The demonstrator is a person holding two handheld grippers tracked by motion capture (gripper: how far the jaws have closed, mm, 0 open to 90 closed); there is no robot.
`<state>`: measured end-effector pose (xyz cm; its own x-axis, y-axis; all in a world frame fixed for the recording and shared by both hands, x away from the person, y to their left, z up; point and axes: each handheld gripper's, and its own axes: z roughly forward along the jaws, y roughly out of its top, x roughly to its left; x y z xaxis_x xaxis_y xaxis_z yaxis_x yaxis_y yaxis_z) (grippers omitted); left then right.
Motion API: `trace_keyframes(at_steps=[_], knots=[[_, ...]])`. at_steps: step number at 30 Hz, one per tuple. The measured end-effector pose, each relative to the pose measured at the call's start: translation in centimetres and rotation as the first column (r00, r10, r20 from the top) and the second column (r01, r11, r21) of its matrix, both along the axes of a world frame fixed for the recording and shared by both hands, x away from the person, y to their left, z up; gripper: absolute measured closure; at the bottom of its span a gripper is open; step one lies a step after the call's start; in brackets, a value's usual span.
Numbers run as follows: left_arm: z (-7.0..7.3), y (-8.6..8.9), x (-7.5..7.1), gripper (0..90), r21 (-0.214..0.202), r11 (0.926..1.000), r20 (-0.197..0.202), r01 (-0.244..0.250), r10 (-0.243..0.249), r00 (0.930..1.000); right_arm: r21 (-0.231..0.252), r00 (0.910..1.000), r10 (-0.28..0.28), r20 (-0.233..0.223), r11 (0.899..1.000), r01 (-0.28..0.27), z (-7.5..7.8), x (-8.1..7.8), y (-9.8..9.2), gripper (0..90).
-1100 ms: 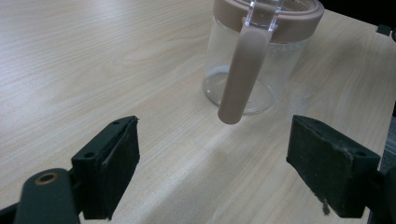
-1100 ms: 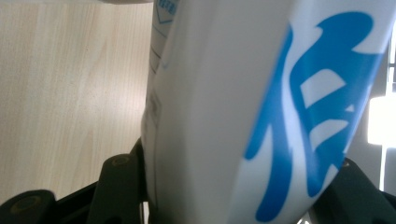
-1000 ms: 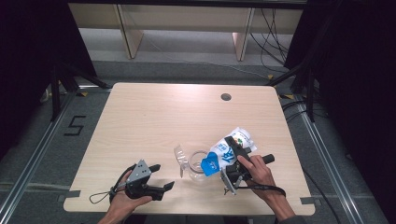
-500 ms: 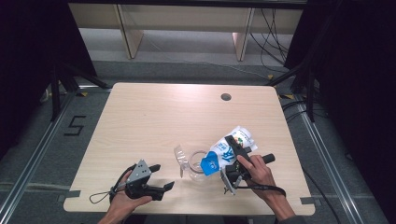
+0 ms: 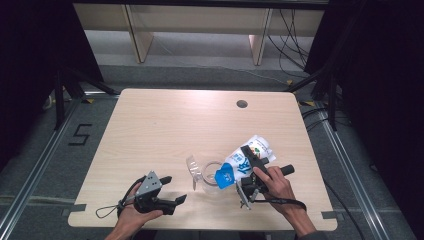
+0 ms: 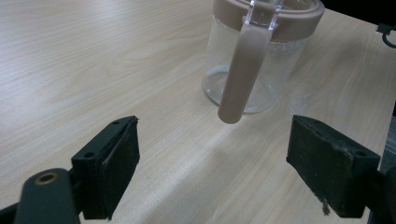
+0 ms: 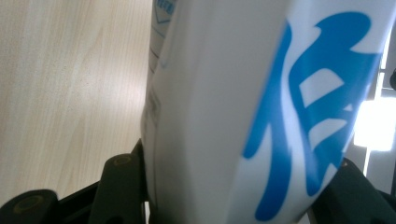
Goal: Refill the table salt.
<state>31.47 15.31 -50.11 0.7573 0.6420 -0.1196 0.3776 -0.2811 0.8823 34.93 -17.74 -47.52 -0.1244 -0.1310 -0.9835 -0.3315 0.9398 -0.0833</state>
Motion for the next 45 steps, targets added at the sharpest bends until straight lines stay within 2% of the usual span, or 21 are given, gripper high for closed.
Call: trace_keyframes(at_steps=[2, 3, 4, 5, 7, 8, 10, 12, 13, 14, 15, 18, 30, 32, 33, 34, 35, 37, 44, 45], knots=[[-0.01, 0.0, 0.0, 16.4, 0.001, 1.0, -0.001, 0.0, 0.0, 1.0, -0.016, 1.0, 0.005, 0.003, 1.0, -0.005, 0.02, 0.03, 0.04, 48.8], [0.0, 0.0, 0.0, 16.4, 0.001, 1.0, -0.001, 0.0, 0.0, 1.0, -0.005, 1.0, -0.002, 0.002, 1.0, 0.002, -0.1, -0.01, 0.05, 48.8], [0.0, -0.01, -0.02, 16.4, 0.0, 1.0, -0.003, -0.002, 0.002, 1.0, -0.013, 0.9999, -0.012, 0.004, 1.0, 0.012, -0.11, -0.1, 0.07, 48.9], [0.0, 0.0, 0.0, 16.4, 0.001, 1.0, 0.0, 0.001, -0.001, 1.0, -0.035, 0.9999, 0.004, 0.012, 0.999, -0.004, 0.02, -0.01, 0.14, 49.0], [0.0, 0.01, -0.01, 16.4, 0.002, 1.0, -0.001, 0.0, 0.0, 1.0, -0.015, 1.0, -0.007, -0.002, 1.0, 0.007, -0.2, -0.03, 0.08, 49.1], [0.0, 0.0, -0.01, 16.4, 0.001, 1.0, -0.001, 0.0, 0.0, 1.0, -0.029, 1.0, 0.003, 0.007, 1.0, -0.002, -0.06, 0.01, 0.13, 49.1], [0.0, 0.0, -0.01, 16.4, 0.001, 1.0, -0.001, 0.0, 0.0, 1.0, -0.037, 0.9999, -0.011, 0.013, 0.999, 0.011, 0.0, -0.08, 0.12, 49.1], [0.0, -0.01, -0.01, 16.4, 0.002, 1.0, -0.001, 0.0, 0.0, 1.0, -0.034, 1.0, 0.003, 0.009, 0.999, -0.002, -0.08, 0.07, 0.07, 49.1], [-0.01, -0.01, 0.01, 16.4, 0.001, 1.0, 0.001, 0.003, -0.003, 1.0, -0.057, 0.9995, 0.02, 0.024, 0.998, -0.018, 0.1, 0.13, 0.12, 49.1], [-0.01, -0.01, 0.02, 16.4, 0.002, 1.0, 0.002, 0.005, -0.005, 1.0, -0.044, 1.0, -0.001, 0.005, 0.999, 0.001, -0.01, 0.06, 0.07, 49.1], [0.0, 0.01, 0.04, 16.4, 0.004, 1.0, 0.006, 0.007, -0.007, 1.0, -0.034, 1.0, 0.002, 0.002, 0.999, -0.002, -0.12, 0.11, 0.03, 49.1], [-0.01, -0.02, -0.03, 16.4, -0.002, 1.0, -0.005, -0.004, 0.004, 1.0, -0.048, 0.9999, 0.006, 0.015, 0.999, -0.005, -0.11, 0.11, 0.05, 49.1], [0.0, -0.01, -0.03, 16.4, 0.0, 1.0, 0.0, 0.0, 0.0, 1.0, -0.058, 0.9995, -0.002, 0.031, 0.998, 0.003, -0.12, 0.02, 0.05, 49.7], [0.0, -0.01, -0.01, 16.4, 0.0, 1.0, 0.001, 0.003, -0.003, 1.0, -0.049, 0.9988, 0.018, 0.046, 0.999, -0.015, -0.22, 0.1, 0.04, 49.7], [0.0, -0.01, -0.04, 16.4, -0.001, 1.0, -0.001, -0.002, 0.002, 1.0, -0.039, 0.9992, 0.007, 0.04, 0.999, -0.006, -0.3, 0.05, 0.01, 49.7], [0.0, 0.01, 0.0, 16.4, 0.002, 1.0, 0.003, 0.002, -0.002, 1.0, -0.046, 0.9992, 0.006, 0.039, 0.999, -0.005, -0.29, 0.05, -0.03, 49.8], [0.0, 0.0, -0.02, 16.4, 0.0, 1.0, 0.0, -0.001, 0.001, 1.0, -0.075, 0.9981, 0.028, 0.054, 0.997, -0.024, -0.03, 0.12, 0.09, 49.9], [0.0, -0.01, 0.0, 16.4, 0.002, 1.0, 0.002, 0.003, -0.003, 1.0, -0.048, 0.9992, -0.005, 0.04, 0.999, 0.007, -0.33, -0.07, -0.02, 50.1], [0.0, -0.01, -0.02, 16.4, 0.001, 1.0, 0.001, -0.001, 0.001, 1.0, -0.059, 0.9991, 0.008, 0.041, 0.998, -0.005, -0.19, 0.0, 0.0, 50.3], [0.0, -0.01, -0.01, 16.4, 0.002, 1.0, 0.001, 0.002, -0.002, 1.0, -0.047, 0.9992, 0.003, 0.04, 0.999, -0.001, -0.25, -0.02, 0.01, 50.4]])
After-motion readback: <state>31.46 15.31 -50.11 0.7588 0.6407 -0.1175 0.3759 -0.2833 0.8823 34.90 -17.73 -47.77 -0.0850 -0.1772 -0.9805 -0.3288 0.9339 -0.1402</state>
